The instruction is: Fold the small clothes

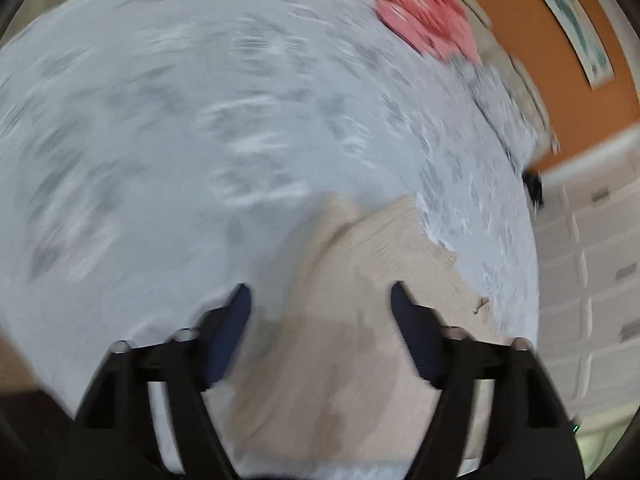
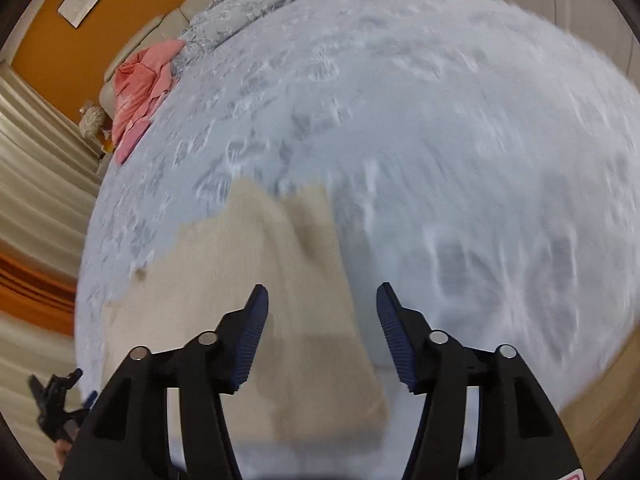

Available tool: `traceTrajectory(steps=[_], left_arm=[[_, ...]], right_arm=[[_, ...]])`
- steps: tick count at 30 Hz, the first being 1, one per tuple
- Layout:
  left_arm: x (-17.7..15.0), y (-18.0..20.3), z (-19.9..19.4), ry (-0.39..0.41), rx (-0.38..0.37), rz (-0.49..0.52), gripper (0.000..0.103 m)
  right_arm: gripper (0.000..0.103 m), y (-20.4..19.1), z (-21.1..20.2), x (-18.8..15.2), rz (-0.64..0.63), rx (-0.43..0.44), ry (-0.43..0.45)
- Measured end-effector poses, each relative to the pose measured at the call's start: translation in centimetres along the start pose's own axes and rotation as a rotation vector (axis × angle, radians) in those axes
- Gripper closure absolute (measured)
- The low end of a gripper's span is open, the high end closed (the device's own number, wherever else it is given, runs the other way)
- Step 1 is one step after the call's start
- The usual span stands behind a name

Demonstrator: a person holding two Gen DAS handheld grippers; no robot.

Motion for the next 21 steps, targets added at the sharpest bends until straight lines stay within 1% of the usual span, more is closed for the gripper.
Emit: traceTrajectory(steps=[1, 3, 5, 7, 8, 11, 12, 13, 15, 17, 18, 19, 20, 21], left_arm=[[-1.3, -1.9, -0.6, -0.015, -0.036, -0.063, 0.031], [-3.3, -4.4, -0.8, -0.044, -0.08, -0.156, 0.03], [-5.5, -6.6, -0.7, -0.07, -0.106, -0.242, 0.03], [-6.9, -7.4, -0.3, -0.089, -0.116, -0.284, 0.03], [-7.4, -7.4, -0.2, -0.093, -0.135, -0.294, 0.03], [-7.7, -6.0, 0.3, -0.1, -0.16, -0.288, 0.026], [-7.6, -5.2, 0.6, -0.103, -0.167, -0.28, 0.022], [-7.3, -4.8, 0.7, -0.105, -0.177, -0.276, 0.02], [-7.1, -3.6, 1.6, -0.112, -0.187, -0.284, 0.02], [-6.8, -2.4, 2.2, -0.1, -0.217, -0.287, 0.02], [-6.6, -1.8, 2.5, -0.071, -0.22, -0.268, 0.022], [-6.5, -1.6, 2.6, -0.058, -0.207, -0.248, 0.037], [-6.4, -1.4, 3.0, -0.056, -0.164, -0.213, 0.052], [-6.4, -1.5, 3.5, -0.075, -0.114, -0.203, 0.087]], right_arm=[[0.046, 0.1, 0.1, -1.0, 0.016, 0.013, -0.021], [0.045, 1.9, 1.2, -4.3, 0.072, 0.04, -0.087], [0.044, 2.6, 2.1, -6.3, 0.137, 0.069, -0.128], [0.044, 2.9, 2.8, -7.6, 0.203, 0.127, -0.15], [0.044, 2.9, 3.3, -8.1, 0.232, 0.171, -0.154], [0.036, 2.2, 4.2, -7.7, 0.282, 0.236, -0.145], [0.035, 2.0, 4.5, -7.5, 0.3, 0.254, -0.146], [0.035, 1.8, 4.9, -7.2, 0.321, 0.276, -0.148], [0.035, 1.5, 5.6, -6.4, 0.372, 0.311, -0.141], [0.035, 1.2, 5.8, -5.8, 0.391, 0.333, -0.116], [0.039, 1.2, 6.0, -5.6, 0.39, 0.336, -0.113], [0.051, 1.1, 6.3, -5.1, 0.381, 0.345, -0.119], [0.091, 0.9, 6.7, -4.8, 0.368, 0.351, -0.132], [0.09, 0.8, 6.6, -4.7, 0.363, 0.347, -0.135]])
Point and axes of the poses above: each gripper's, at about its wrist camera, not at the fingertips, and z roughly the way its jaws point, y to its right, x to its top, the point moved 4 cm from there along z, roughly the way its jaws point, and after that the axes turned 10 degrees about -y, right-handed, at the moved point
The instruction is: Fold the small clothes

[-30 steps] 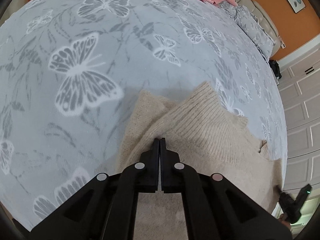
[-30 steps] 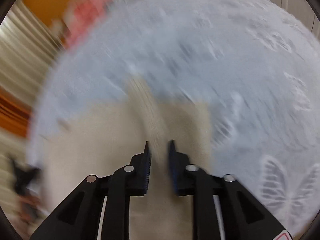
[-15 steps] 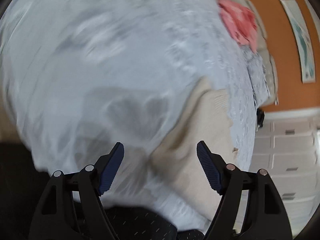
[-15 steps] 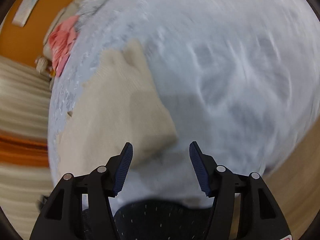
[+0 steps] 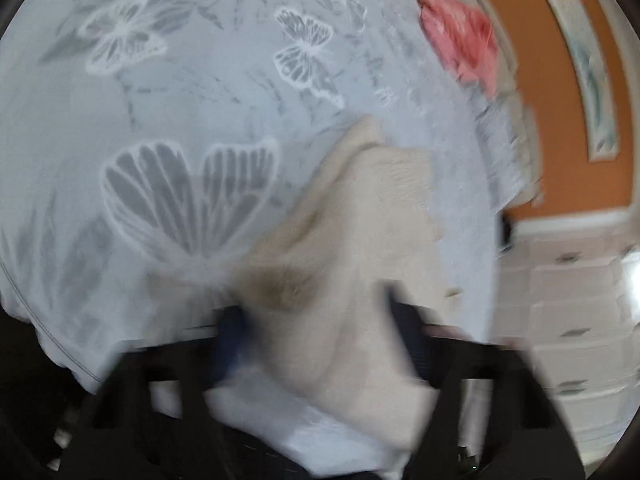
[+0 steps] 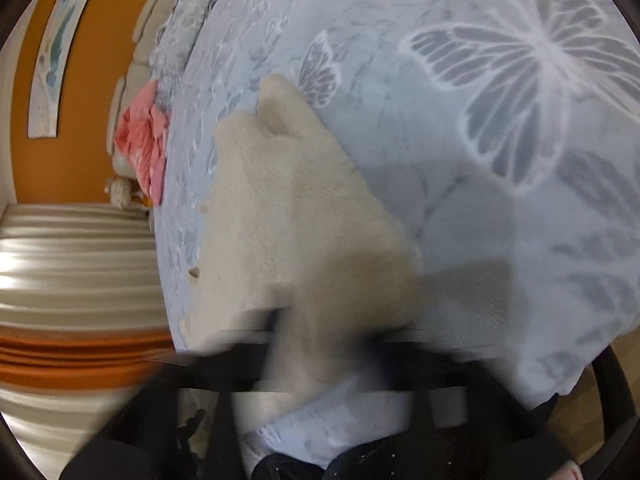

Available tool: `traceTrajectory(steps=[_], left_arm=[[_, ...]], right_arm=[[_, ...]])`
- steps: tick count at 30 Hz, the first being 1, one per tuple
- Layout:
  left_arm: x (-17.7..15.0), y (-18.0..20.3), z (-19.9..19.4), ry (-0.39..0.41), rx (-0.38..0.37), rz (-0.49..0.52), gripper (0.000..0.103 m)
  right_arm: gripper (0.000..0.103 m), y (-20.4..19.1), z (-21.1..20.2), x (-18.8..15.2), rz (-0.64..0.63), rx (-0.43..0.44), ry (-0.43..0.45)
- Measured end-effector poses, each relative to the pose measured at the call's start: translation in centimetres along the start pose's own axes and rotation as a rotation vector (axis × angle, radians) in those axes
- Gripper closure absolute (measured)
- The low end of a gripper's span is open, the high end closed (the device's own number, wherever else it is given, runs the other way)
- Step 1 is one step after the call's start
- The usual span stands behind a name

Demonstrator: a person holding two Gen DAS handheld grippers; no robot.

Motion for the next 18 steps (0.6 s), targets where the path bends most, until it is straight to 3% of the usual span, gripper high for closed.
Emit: traceTrajectory(steps=[3, 6, 8, 11, 13, 14, 15, 16, 18], left_arm=[[0.0, -0.7, -1.7, 0.024, -0.058, -0.052, 0.092], [-0.4, -1.7, -3.1, 0.04, -0.012, -0.028, 0.092], [-0.6, -3.4, -2.0, 0.007, 0.029, -0.045, 0.092], [-0.8, -4.6, -1.4, 0.009, 0.018, -0.095, 0.091], [-0.7, -4.0, -1.6, 0.011, 0.018, -0.084, 0.083], [-0.7, -3.8, -1.7, 0.012, 0.015, -0.081, 0.082], [-0.6, -3.6, -1.8, 0.015, 0.012, -0.082, 0.072], [-0.4, -3.4, -1.9, 0.021, 0.007, -0.084, 0.056], [0.0, -3.1, -2.6, 0.062, 0.012, -0.105, 0.038]], right_arm=[[0.093, -2.1, -2.8, -0.5, -0.104, 0.013, 0.077], [0.095, -1.9, -3.6, -1.0, -0.185, -0.088, 0.09], [0.095, 0.9, -1.8, -0.3, -0.135, -0.167, 0.035], [0.094, 2.6, -0.8, -0.3, -0.046, -0.11, 0.02], [0.09, 1.5, -0.9, -0.7, -0.073, -0.115, 0.025], [0.082, 1.0, -1.0, -1.0, -0.093, -0.149, 0.02], [0.079, 0.7, -1.4, -1.1, -0.105, -0.183, 0.028], [0.078, 0.4, -1.9, -1.2, -0.111, -0.204, 0.044], [0.072, 0.0, -3.6, -1.5, -0.096, -0.22, 0.101]])
Point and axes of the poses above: each gripper's, at about its wrist camera, not at the fingertips, and z roughly the way its jaws point, y to its right, x to its top, the point moved 4 cm from there along z, roughly the way its jaws point, and after that the axes turned 10 degrees about -y, right-handed, at the moved point
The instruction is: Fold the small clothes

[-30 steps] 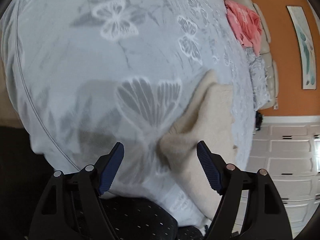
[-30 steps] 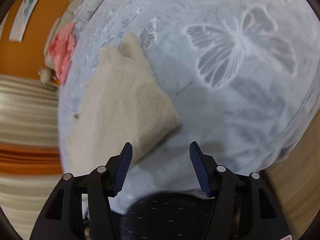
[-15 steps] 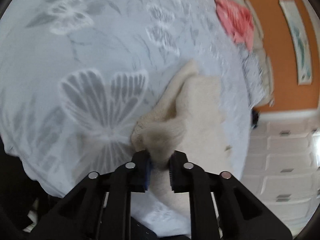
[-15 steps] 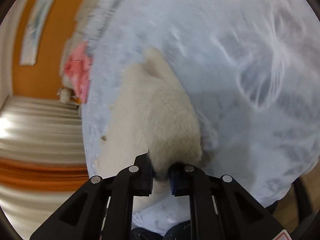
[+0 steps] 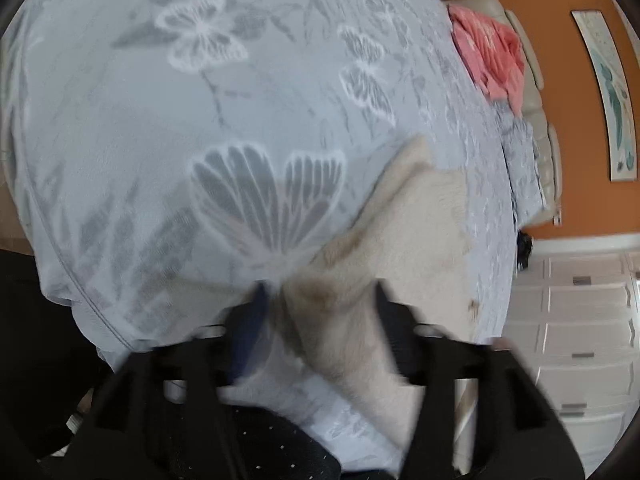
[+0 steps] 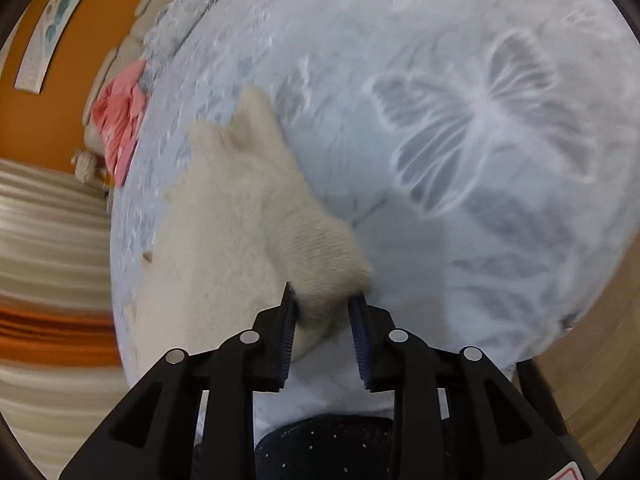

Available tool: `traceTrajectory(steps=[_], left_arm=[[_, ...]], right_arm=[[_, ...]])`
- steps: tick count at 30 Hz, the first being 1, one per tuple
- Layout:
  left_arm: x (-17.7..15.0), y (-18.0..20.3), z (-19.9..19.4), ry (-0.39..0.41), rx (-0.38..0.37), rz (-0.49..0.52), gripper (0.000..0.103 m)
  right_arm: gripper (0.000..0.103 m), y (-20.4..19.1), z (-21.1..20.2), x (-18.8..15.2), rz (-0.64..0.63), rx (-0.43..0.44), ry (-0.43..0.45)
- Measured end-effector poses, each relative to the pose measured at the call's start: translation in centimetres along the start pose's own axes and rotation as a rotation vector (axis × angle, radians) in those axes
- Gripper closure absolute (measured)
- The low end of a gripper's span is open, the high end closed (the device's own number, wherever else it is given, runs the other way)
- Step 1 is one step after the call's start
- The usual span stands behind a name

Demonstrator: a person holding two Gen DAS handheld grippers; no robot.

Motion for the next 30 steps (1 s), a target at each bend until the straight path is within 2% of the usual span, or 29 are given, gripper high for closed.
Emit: traceTrajectory(steps=[2, 4, 6, 9, 12, 15, 19, 22, 25, 30], left_arm=[[0.3, 0.5, -0.2, 0.028, -0.02, -0.014, 0.032], [0.5, 0.8, 0.0, 0.023, -0.031, -0.014, 0.028], [0.6, 1.3, 0.8, 0.006, -0.022, -0.007, 0.028], [0.5, 1.9, 1.9, -0.02, -0.016, 0.002, 0.028], [0.0, 2.1, 3.2, -0.059, 0.01, 0.015, 0.028], [-0.2, 2.1, 3.7, -0.068, 0.016, 0.03, 0.025], [0.2, 2.3, 4.2, -0.084, -0.003, 0.052, 0.016], [0.3, 2.6, 4.6, -0.074, -0.003, 0.081, 0.013], [0.5, 3.0, 5.0, -0.06, -0.004, 0.108, 0.006], [0.7, 3.7, 5.6, -0.011, 0.033, 0.138, 0.005]], right_arm=[[0.071, -0.1, -2.3, -0.1, 0.013, -0.054, 0.089], [0.076, -2.1, -3.4, -0.2, -0.071, -0.029, 0.129], [0.094, -6.8, -3.1, 0.0, -0.251, -0.036, 0.082], [0.096, -14.3, -0.6, -1.5, -0.525, -0.077, -0.002], [0.097, -19.8, 4.5, -2.8, -0.662, -0.077, -0.118], [0.097, -23.9, 10.4, -3.8, -0.764, -0.123, -0.226], [0.097, -26.1, 14.6, -4.6, -0.841, -0.183, -0.277], [0.101, -26.8, 18.7, -3.8, -0.824, -0.288, -0.32], [0.103, -26.4, 19.8, -2.6, -0.775, -0.276, -0.333], [0.103, -26.3, 20.2, -2.2, -0.753, -0.266, -0.344]])
Point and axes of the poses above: each gripper's, at about its wrist camera, not at the fingertips, and z roughly the way its jaws point, y to its right, x to its top, the point moved 4 cm from there along z, roughly the way its jaws point, and after that the axes turned 10 degrees about -y, right-handed, at the moved point
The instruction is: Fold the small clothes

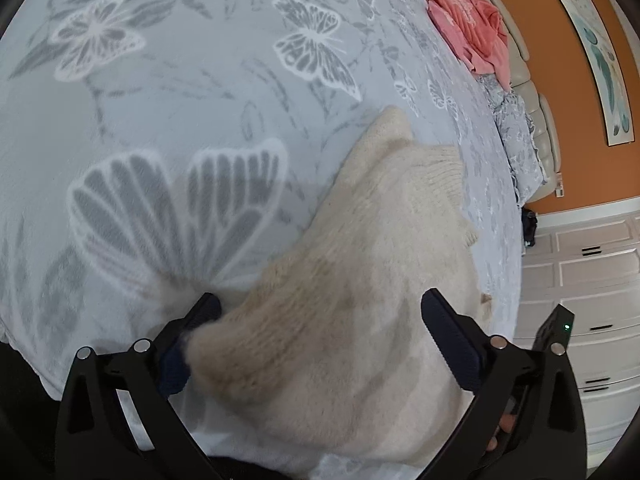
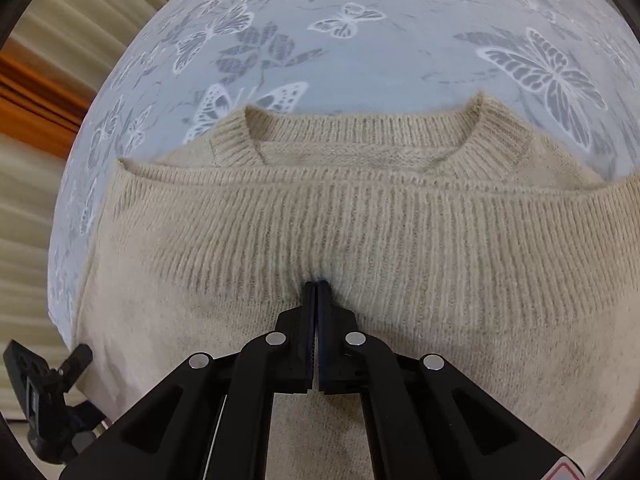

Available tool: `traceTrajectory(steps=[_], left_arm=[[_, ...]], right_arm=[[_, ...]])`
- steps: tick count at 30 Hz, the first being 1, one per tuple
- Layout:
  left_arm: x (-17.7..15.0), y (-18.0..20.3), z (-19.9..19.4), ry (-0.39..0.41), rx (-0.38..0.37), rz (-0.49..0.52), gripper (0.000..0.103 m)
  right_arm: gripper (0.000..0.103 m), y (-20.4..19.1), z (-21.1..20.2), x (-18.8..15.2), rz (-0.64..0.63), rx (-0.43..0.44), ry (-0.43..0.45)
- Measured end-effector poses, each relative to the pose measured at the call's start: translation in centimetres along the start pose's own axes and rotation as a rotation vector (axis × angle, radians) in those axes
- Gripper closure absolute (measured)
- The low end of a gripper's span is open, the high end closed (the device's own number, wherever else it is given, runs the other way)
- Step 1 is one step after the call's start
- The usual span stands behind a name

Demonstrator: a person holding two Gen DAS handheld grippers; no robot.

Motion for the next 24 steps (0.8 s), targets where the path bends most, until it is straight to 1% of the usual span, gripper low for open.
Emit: traceTrajectory(steps=[3, 4, 5, 6, 7, 8, 9, 10, 11, 12, 13, 14, 15, 16, 17, 19, 20, 21, 22, 23, 24], left_arm=[[0.1, 0.3, 0.0, 0.027, 0.018, 0.003, 0.006], [0.2, 0.3, -0.3, 0.042, 0.013, -0.011, 0.016], [0.3, 0.1, -0.8, 0.06, 0.014, -0.024, 0.031], [0.5, -0.1, -1.3, 0.069, -0.003, -0.044, 0.07], [0.7, -0.3, -1.7, 0.063, -0.03, -0.062, 0.075], [0.9, 0.0, -2.6, 0.075, -0.085, -0.085, 0.08], [0.9, 1.0, -3.6, 0.089, -0.12, -0.067, 0.082], [0.9, 2.2, -4.3, 0.098, -0.137, -0.028, 0.084], [0.6, 4.8, -5.4, 0.108, -0.151, 0.066, 0.085], [0.1, 7.0, -6.1, 0.114, -0.165, 0.137, 0.086], [-0.8, 10.2, -7.1, 0.115, -0.199, 0.226, 0.087], [-1.6, 12.3, -7.5, 0.109, -0.222, 0.279, 0.087], [-2.8, 14.8, -7.9, 0.095, -0.25, 0.347, 0.088], [-4.7, 17.9, -8.0, 0.07, -0.271, 0.438, 0.088], [-6.2, 19.7, -7.9, 0.054, -0.28, 0.495, 0.088], [-10.3, 23.5, -6.6, -0.007, -0.301, 0.624, 0.088], [-12.2, 24.7, -5.5, -0.044, -0.303, 0.67, 0.088], [-14.0, 25.5, -4.2, -0.086, -0.301, 0.705, 0.088], [-15.8, 25.8, -2.7, -0.124, -0.29, 0.727, 0.088], [-17.5, 25.8, -0.8, -0.168, -0.269, 0.745, 0.087], [-18.7, 25.6, 0.9, -0.205, -0.236, 0.76, 0.086]], right_arm=[[0.103, 0.1, 0.3, -0.1, 0.015, 0.006, -0.002], [0.103, 0.1, 0.4, 0.1, 0.024, 0.008, -0.006], [0.103, 0.1, 0.5, 0.1, 0.031, 0.009, -0.011], [0.103, -0.1, 0.6, 0.5, 0.034, 0.006, -0.015], [0.103, -0.2, 0.7, 0.7, 0.033, 0.001, -0.019], [0.103, -0.4, 0.7, 0.8, 0.03, -0.007, -0.022], [0.103, -0.4, 0.7, 0.8, 0.028, -0.012, -0.022], [0.103, -0.4, 0.6, 0.7, 0.027, -0.013, -0.02], [0.103, -0.4, 0.6, 0.6, 0.032, -0.004, -0.015], [0.103, -0.3, 0.4, 0.4, 0.044, 0.016, -0.01], [0.103, 0.1, 0.0, 0.2, 0.068, 0.05, -0.002], [0.103, 0.5, -0.5, -0.1, 0.096, 0.09, 0.011], [0.099, 0.9, -1.1, -0.5, 0.118, 0.124, 0.025], [0.094, 1.4, -1.9, -1.0, 0.142, 0.171, 0.047], [0.09, 2.1, -3.1, -2.0, 0.16, 0.208, 0.082], [0.09, 3.9, -5.3, -4.3, 0.173, 0.245, 0.144], [0.087, 5.2, -6.5, -5.9, 0.182, 0.264, 0.176], [0.08, 6.6, -7.4, -7.4, 0.194, 0.27, 0.201], [0.075, 8.0, -8.1, -9.0, 0.209, 0.265, 0.221], [0.067, 10.2, -8.9, -11.0, 0.239, 0.241, 0.241], [0.063, 11.9, -9.3, -12.4, 0.264, 0.227, 0.251]])
Point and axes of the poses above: each gripper's, at about its wrist camera, not at the fingertips, and z roughly the way its jaws point, y to its right, x to its top, the point moved 4 cm from there along z, roughly the way its jaws point, and after that the axes turned 10 degrees about -y, right-handed, at the moved point
